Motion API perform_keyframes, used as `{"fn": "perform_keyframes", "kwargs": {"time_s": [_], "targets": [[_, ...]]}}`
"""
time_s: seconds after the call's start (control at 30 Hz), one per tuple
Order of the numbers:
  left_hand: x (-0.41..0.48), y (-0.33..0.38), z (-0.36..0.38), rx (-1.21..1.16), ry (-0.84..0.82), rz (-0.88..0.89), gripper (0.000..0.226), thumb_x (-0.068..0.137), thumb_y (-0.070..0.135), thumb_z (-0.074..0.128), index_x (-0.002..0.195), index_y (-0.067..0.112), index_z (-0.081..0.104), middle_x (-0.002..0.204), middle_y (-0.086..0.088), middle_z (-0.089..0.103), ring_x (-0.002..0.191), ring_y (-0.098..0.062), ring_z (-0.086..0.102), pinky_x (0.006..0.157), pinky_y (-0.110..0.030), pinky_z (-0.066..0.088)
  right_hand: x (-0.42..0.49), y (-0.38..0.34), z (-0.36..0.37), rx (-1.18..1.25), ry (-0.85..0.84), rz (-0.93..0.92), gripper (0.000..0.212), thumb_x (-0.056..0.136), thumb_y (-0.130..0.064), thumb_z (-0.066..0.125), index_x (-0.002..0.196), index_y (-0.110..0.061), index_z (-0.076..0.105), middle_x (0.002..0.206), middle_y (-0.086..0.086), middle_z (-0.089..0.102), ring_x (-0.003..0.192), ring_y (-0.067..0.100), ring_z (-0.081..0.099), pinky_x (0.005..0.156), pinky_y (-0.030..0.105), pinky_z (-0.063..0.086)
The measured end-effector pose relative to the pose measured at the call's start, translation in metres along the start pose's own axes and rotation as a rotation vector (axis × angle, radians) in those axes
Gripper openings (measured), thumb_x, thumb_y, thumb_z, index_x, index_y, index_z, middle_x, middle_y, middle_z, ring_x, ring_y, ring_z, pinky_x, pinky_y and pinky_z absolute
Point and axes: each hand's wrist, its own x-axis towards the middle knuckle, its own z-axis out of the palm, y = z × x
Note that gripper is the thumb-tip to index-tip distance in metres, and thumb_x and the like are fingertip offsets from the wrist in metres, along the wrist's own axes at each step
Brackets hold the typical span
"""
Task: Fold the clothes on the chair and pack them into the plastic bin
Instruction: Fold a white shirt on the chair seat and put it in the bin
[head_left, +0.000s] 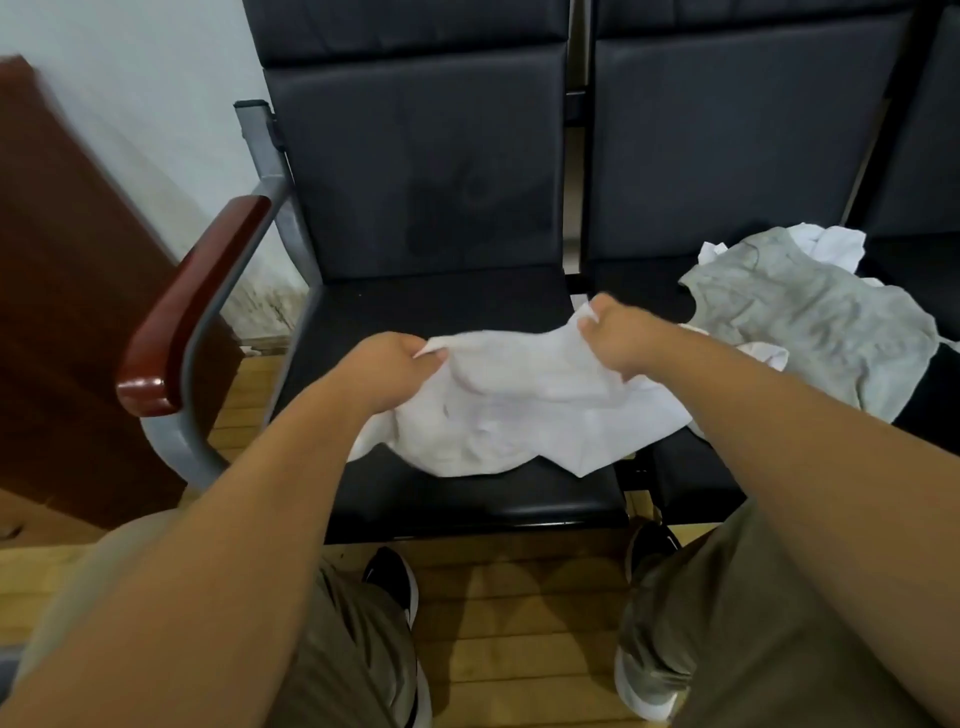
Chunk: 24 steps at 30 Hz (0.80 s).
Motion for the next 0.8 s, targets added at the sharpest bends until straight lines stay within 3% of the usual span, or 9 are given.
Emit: {"fn": "perform_keyframes", "kwargs": {"time_s": [0.07, 0.13, 0.23, 0.37, 0.47, 0.53, 0.6, 0.7, 0.8], "targets": [[0.003, -0.003, 0.011, 0.081, -0.107, -0.043, 0.037, 0.105, 0.056, 0.051, 0.116, 0.030, 0.075, 0.110, 0.003, 0.072, 0.105, -0.022, 0.064, 0.083, -0.033, 0.045, -0.006, 0.008, 0.022, -0.090, -0.155, -0.081, 0.038, 0.114, -0.040, 0.033, 0.147, -0.021, 0.037, 0.108, 0.012, 0.061, 0.087, 0.027, 0.061, 0.069, 0.037, 0.047], [0.001, -0.005, 0.014, 0.170, -0.231, -0.058, 0.046, 0.102, 0.063, 0.052, 0.133, 0.035, 0.069, 0.129, 0.004, 0.068, 0.116, -0.021, 0.061, 0.096, -0.036, 0.046, -0.014, 0.013, 0.043, -0.127, -0.207, -0.159, 0.026, 0.115, -0.038, 0.034, 0.130, -0.019, 0.041, 0.096, 0.009, 0.060, 0.091, 0.028, 0.060, 0.070, 0.037, 0.042], [-0.005, -0.012, 0.010, 0.292, -0.422, -0.057, 0.046, 0.094, 0.074, 0.054, 0.125, 0.044, 0.071, 0.128, 0.011, 0.067, 0.117, -0.020, 0.060, 0.105, -0.042, 0.048, -0.029, 0.012, 0.063, -0.116, -0.231, -0.239, 0.020, 0.115, -0.036, 0.035, 0.120, -0.018, 0.042, 0.086, 0.003, 0.056, 0.089, 0.025, 0.058, 0.074, 0.038, 0.040], [-0.018, -0.024, 0.002, 0.353, -0.603, -0.117, 0.054, 0.091, 0.073, 0.063, 0.134, 0.040, 0.067, 0.135, 0.010, 0.064, 0.123, -0.021, 0.059, 0.112, -0.046, 0.047, -0.058, 0.005, 0.070, -0.085, -0.348, -0.301, 0.016, 0.114, -0.043, 0.037, 0.113, -0.029, 0.043, 0.091, 0.001, 0.058, 0.087, 0.017, 0.058, 0.077, 0.036, 0.044], [-0.037, -0.029, -0.010, 0.236, -0.708, -0.185, 0.052, 0.087, 0.065, 0.075, 0.128, 0.034, 0.072, 0.124, 0.007, 0.073, 0.114, -0.020, 0.068, 0.100, -0.040, 0.055, -0.080, -0.001, 0.076, 0.098, -0.585, -0.269, 0.014, 0.111, -0.047, 0.046, 0.103, -0.036, 0.051, 0.103, 0.001, 0.067, 0.094, 0.019, 0.073, 0.089, 0.040, 0.057], [-0.051, -0.031, -0.020, 0.129, -0.767, -0.199, 0.047, 0.086, 0.058, 0.080, 0.121, 0.027, 0.077, 0.114, 0.001, 0.079, 0.107, -0.022, 0.075, 0.096, -0.039, 0.059, -0.094, -0.005, 0.087, 0.249, -0.834, -0.194, 0.015, 0.110, -0.042, 0.053, 0.119, -0.030, 0.056, 0.118, 0.012, 0.073, 0.102, 0.025, 0.078, 0.097, 0.045, 0.060], [-0.065, -0.033, -0.032, 0.025, -0.823, -0.188, 0.044, 0.090, 0.052, 0.078, 0.120, 0.020, 0.079, 0.114, -0.006, 0.080, 0.103, -0.022, 0.076, 0.093, -0.038, 0.059, -0.107, -0.010, 0.096, 0.207, -0.957, -0.197, 0.020, 0.110, -0.040, 0.054, 0.125, -0.027, 0.055, 0.116, 0.017, 0.076, 0.100, 0.025, 0.079, 0.098, 0.045, 0.061], [-0.085, -0.036, -0.048, -0.192, -0.879, -0.179, 0.041, 0.095, 0.041, 0.071, 0.121, 0.011, 0.078, 0.123, -0.018, 0.075, 0.106, -0.032, 0.073, 0.091, -0.041, 0.060, -0.113, -0.023, 0.097, 0.262, -0.886, -0.285, 0.014, 0.108, -0.035, 0.057, 0.115, -0.026, 0.066, 0.108, 0.007, 0.076, 0.096, 0.023, 0.077, 0.096, 0.050, 0.062], [-0.101, -0.032, -0.058, -0.332, -0.746, -0.142, 0.035, 0.093, 0.038, 0.070, 0.113, 0.012, 0.081, 0.114, -0.018, 0.077, 0.097, -0.030, 0.076, 0.080, -0.039, 0.063, -0.107, -0.031, 0.082, 0.478, -0.696, -0.261, 0.016, 0.107, -0.034, 0.061, 0.115, -0.023, 0.069, 0.117, 0.010, 0.076, 0.106, 0.030, 0.075, 0.094, 0.053, 0.062]]}}
